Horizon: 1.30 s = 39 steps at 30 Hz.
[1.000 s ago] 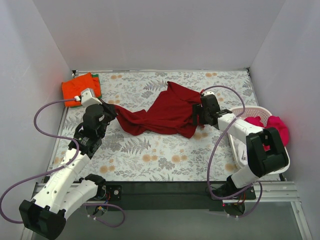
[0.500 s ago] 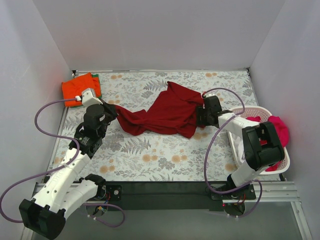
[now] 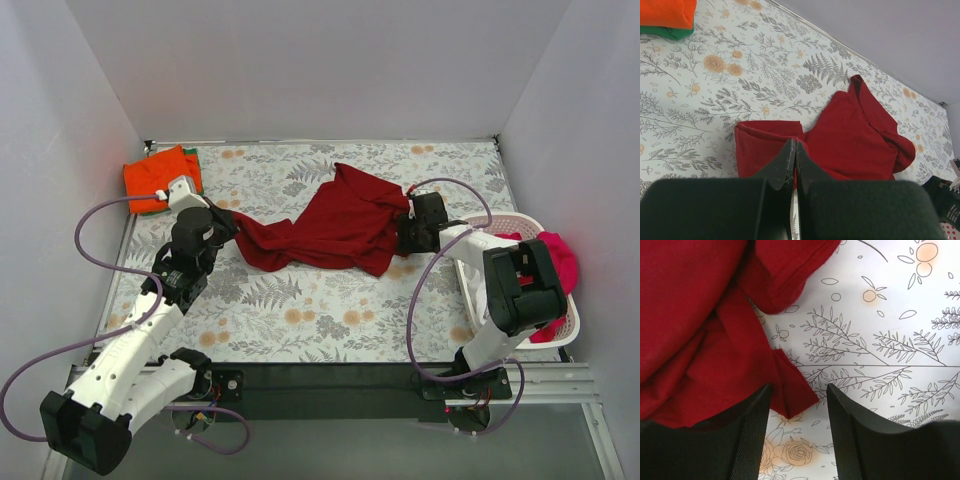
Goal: Fold and stack the t-shirts
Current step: Flatten the tshirt out
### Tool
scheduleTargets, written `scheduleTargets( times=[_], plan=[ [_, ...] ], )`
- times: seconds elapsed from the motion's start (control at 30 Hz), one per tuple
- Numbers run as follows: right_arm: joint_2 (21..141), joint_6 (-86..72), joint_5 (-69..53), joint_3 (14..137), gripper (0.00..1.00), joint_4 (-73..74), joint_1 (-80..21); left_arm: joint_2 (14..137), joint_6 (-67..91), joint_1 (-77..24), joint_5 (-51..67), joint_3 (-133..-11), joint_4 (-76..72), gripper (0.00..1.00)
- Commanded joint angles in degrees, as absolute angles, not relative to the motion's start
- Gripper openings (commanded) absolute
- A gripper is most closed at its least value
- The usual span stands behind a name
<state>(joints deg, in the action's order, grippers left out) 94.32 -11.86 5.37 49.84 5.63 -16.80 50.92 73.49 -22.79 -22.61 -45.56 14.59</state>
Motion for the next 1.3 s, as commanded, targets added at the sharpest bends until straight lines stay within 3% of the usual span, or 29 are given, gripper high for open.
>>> scheduleTargets(
  times=[0.0,0.1,0.13,0.17,0.33,0.77,0.93,1.1,1.13,1.17,1.2,1.27],
  plan=[
    [96.85,-12.66,2.29,50.36,0.38,6.15,-15.74,50.71,73.04,-23.12,-22.59,-46.41,13.80,0.00],
    [97.03,-12.66,0.45,50.10,0.22,6.50,-15.64,51.59,72.69,-23.12,-23.11,-46.32,13.36,0.00],
    [96.77,-12.66,0.35,50.01,0.06,6.68,-15.64,51.77,72.60,-23.20,-23.55,-46.49,13.36,0.00],
    [96.33,-12.57,0.44,49.75,0.01,6.85,-15.64,52.03,72.51,-23.20,-23.73,-46.67,13.36,0.00],
    [88.96,-12.31,-1.76,49.57,0.01,9.65,-15.64,50.80,71.72,-23.12,-26.27,-48.60,13.36,0.00],
    [48.90,-14.32,-4.30,53.69,0.01,24.16,-15.56,43.33,68.30,-23.03,-26.98,-58.44,14.41,0.00],
    [43.69,-15.47,-7.73,54.67,0.01,26.81,-15.64,43.94,67.85,-22.94,-31.18,-56.34,14.59,0.00],
    [48.33,-16.26,-7.91,48.88,0.01,23.30,-15.64,51.57,66.89,-23.03,-34.45,-54.76,13.97,0.00],
    [49.73,-16.52,-8.08,48.08,0.03,22.33,-15.64,52.98,66.80,-22.94,-34.54,-54.76,13.97,0.00],
    [52.62,-16.52,-7.82,47.47,0.11,19.63,-15.64,54.13,66.54,-22.94,-35.50,-54.58,13.71,0.00],
    [54.04,-16.61,-7.21,46.85,0.35,18.56,-15.64,56.66,65.66,-22.77,-36.12,-54.49,13.10,0.00],
    [57.90,-16.70,-5.20,47.28,0.53,17.49,-15.64,59.05,65.30,-22.06,-37.17,-54.84,13.53,0.00]
  ],
)
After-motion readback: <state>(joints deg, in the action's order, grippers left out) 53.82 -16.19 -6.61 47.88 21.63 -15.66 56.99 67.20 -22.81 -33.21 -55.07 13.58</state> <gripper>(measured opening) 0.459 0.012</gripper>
